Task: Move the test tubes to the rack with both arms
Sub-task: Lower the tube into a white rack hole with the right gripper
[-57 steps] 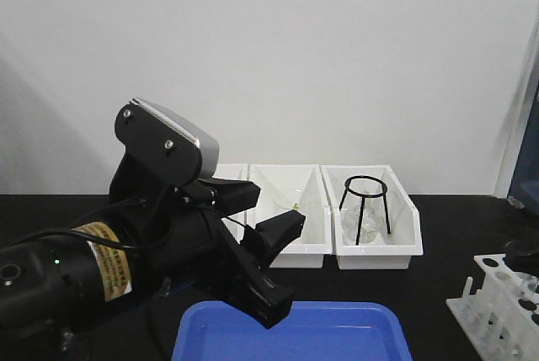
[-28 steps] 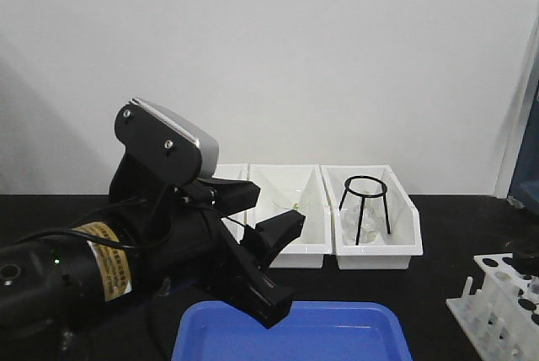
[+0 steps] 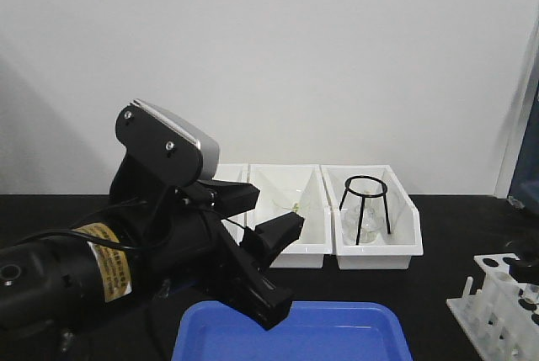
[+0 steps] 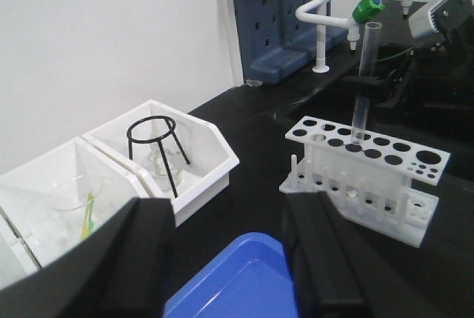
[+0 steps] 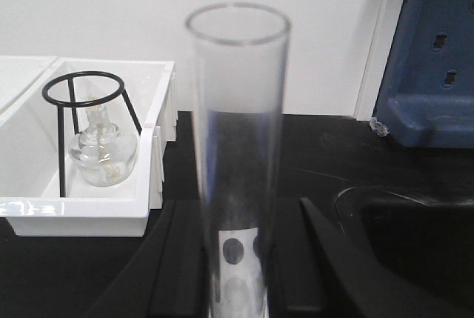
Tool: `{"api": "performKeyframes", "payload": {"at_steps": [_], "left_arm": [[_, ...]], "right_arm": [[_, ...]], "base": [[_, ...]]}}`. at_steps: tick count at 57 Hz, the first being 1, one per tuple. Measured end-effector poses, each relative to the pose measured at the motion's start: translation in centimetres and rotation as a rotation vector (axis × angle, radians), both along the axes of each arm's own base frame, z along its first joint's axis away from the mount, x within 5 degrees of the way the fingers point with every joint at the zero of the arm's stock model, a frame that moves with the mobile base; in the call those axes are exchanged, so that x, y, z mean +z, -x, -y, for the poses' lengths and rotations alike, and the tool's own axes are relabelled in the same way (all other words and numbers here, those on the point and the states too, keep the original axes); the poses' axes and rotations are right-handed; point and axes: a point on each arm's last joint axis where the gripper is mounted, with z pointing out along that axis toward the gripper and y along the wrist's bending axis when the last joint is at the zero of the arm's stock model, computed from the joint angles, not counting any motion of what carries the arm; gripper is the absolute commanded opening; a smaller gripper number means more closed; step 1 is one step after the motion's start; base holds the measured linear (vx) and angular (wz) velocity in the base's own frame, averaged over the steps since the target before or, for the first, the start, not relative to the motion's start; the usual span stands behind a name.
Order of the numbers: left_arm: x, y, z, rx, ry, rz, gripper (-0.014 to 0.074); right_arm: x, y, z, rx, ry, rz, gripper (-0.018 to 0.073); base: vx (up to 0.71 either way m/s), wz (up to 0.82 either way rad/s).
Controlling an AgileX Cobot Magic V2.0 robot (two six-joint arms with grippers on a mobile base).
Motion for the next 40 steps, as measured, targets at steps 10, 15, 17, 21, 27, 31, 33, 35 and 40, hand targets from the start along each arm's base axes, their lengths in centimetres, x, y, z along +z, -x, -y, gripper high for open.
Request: {"api": "performKeyframes", "payload": {"at_steps": [10,15,17,21,27,31,33,35,40], "left_arm": [[0.0,0.0,0.0,0.001,-0.002,-0.002,0.0450],[0.0,0.0,0.0,0.001,-0.003,-0.002,0.0450],[0.0,0.0,0.0,0.001,-0.003,-0.003,0.0450],[-0.1,0.0,0.0,0.002,-0.004,-0.004,0.0450],[-0.1,0.0,0.0,0.002,-0.004,-0.004,0.0450],[-0.1,0.0,0.0,0.002,-0.004,-0.004,0.0450],[-0.1,0.0,0.0,0.002,-0.004,-0.004,0.0449],[-0.1,0.0,0.0,0.002,-0.004,-0.004,0.0447],[-0.1,0.0,0.0,0.002,-0.004,-0.004,0.0446]], "right_arm": [[-0.4,-0.2,0.1,0.003,0.007,-0.006,-0.0006],[-1.1,-0.4,0.1,0.002,0.003,-0.026,-0.0006],[-1.3,-0.5,0.2,0.001,0.000,-0.033,-0.0006],[-1.6,-0.6,0.2,0.001,0.000,-0.040,-0.0006],[-1.7,-0.6,0.2,0.002,0.001,-0.041,-0.0006],[-1.7,-0.6,0.2,0.001,0.000,-0.042,-0.0006],[-1.8,-0.7,0.2,0.001,-0.002,-0.043,-0.0006],[-1.9,-0.7,0.3,0.000,-0.007,-0.044,-0.0006],[-2.8,-1.0,0.4,-0.007,-0.024,-0.066,-0.0006]], "base": [[0.00,0.00],[0.00,0.00],[0.00,0.00],[0.00,0.00],[0.00,0.00],[0.00,0.00],[0.00,0.00],[0.00,0.00],[0.00,0.00]]}}
